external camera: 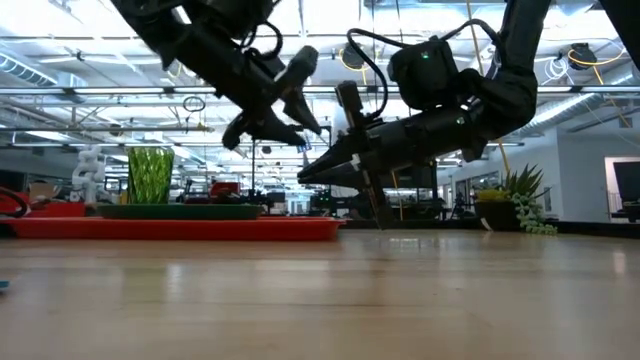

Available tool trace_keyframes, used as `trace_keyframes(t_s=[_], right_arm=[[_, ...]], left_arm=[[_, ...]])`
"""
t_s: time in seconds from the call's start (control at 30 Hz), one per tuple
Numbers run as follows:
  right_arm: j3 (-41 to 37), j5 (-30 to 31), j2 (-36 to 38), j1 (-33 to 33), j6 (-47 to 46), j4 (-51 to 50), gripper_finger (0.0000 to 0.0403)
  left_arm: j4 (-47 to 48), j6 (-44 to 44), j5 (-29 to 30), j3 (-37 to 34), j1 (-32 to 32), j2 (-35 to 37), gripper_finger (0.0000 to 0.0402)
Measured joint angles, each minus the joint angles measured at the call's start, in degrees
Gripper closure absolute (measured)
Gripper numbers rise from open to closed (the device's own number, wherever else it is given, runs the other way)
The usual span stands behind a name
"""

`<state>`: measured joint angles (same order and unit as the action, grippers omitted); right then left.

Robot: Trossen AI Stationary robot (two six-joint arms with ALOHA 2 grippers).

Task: Pick and place plate/cup/fork/spoon on tray
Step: Put the blue fork on the orange tray to the right side of the green plate

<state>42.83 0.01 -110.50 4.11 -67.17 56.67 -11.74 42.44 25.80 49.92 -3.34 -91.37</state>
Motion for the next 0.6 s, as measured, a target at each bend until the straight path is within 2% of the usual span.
trace_keyframes(t_s=[0.1,0.2,0.6], right_arm=[[-2.16,1.59,0.06,-0.08,-0.25,2.16,0.0399],[-2.83,1.64,0.02,-0.08,-0.71,2.2,0.0399],[-2.89,1.38,0.02,-1.01,5.05,2.23,0.0399]], left_arm=[[3.67,0.49,0.25,1.33,-0.51,-0.49,0.0249],[3.16,1.44,0.78,2.15,-1.16,-1.27,0.0249],[3.99,1.75,-4.11,2.06,-3.96,-1.36,0.0249]])
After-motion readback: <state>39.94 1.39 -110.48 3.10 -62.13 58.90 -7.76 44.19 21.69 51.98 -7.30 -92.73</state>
